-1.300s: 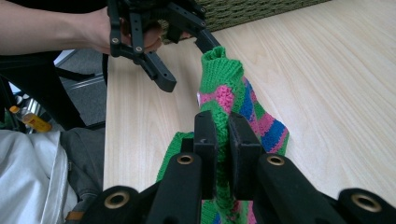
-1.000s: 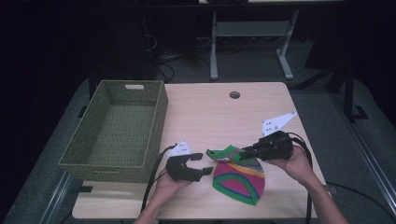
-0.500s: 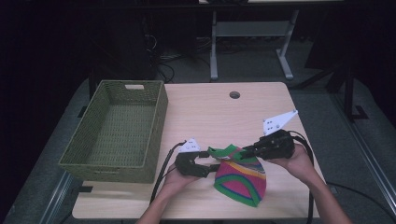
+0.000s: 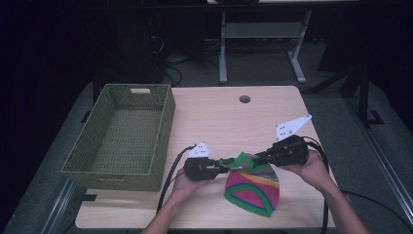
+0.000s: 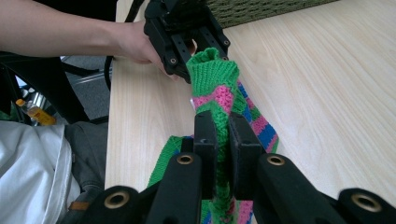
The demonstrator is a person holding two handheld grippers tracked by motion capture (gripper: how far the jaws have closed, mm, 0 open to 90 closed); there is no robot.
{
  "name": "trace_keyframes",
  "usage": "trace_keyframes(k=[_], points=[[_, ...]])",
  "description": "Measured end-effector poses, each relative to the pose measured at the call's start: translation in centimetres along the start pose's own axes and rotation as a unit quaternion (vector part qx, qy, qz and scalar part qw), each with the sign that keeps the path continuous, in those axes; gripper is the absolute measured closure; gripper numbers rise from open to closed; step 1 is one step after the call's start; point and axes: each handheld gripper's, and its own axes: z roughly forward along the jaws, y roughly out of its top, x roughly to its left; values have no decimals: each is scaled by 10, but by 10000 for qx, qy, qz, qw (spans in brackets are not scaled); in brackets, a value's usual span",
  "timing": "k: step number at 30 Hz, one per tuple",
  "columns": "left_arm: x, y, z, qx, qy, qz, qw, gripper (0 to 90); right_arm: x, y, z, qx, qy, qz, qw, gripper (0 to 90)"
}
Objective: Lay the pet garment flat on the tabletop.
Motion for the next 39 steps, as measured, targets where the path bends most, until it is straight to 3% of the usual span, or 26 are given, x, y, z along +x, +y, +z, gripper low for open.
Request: trace_keyframes(k=[8,21,32,39], points=[[-4,4,-9,-45,-23,153,9999,819,-2,-1,-2,-3,-91,13,10000,832],[-10,10,-31,-86,131,229,9996,844,0,5,-1,17,-174,11,9998,832],[-14,23,-48,14,270,340,9991,847,2,10,5,63,-204,5,9998,832],[-16,34,-55,212,366,459,9981,847,3,12,6,20,-231,-30,9997,832]])
